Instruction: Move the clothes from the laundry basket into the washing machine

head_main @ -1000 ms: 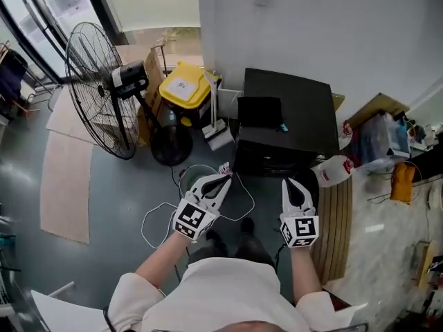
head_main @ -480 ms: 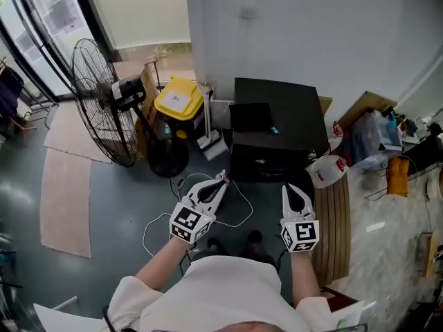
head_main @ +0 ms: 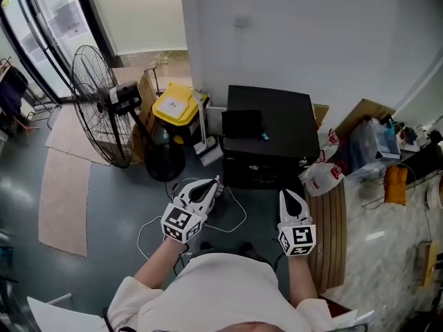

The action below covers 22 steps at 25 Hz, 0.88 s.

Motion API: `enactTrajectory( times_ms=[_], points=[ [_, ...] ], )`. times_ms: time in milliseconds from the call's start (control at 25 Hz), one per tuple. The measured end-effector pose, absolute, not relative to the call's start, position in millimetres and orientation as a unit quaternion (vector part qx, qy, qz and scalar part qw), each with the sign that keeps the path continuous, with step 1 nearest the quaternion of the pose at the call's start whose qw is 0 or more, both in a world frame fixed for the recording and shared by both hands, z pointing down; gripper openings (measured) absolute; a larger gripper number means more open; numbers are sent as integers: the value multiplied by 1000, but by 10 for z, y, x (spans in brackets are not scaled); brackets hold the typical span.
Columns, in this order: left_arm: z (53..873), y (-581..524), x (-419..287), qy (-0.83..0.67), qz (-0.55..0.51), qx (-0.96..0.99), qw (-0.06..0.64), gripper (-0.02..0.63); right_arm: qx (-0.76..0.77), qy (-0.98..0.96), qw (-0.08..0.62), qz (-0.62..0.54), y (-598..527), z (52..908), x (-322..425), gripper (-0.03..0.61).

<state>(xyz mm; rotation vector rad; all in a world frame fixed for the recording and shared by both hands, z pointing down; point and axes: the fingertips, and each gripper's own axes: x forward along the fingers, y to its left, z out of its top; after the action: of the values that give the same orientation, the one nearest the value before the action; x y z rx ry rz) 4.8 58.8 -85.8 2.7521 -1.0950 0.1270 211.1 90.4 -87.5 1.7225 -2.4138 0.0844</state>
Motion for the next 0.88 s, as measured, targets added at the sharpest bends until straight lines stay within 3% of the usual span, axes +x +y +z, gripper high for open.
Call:
enactTrajectory(
  times_ms=[880],
  points=[
    [-798,796,264,-399,51,912,86,6,565,-822,69,17,1102,-1001,2502,11]
  ],
)
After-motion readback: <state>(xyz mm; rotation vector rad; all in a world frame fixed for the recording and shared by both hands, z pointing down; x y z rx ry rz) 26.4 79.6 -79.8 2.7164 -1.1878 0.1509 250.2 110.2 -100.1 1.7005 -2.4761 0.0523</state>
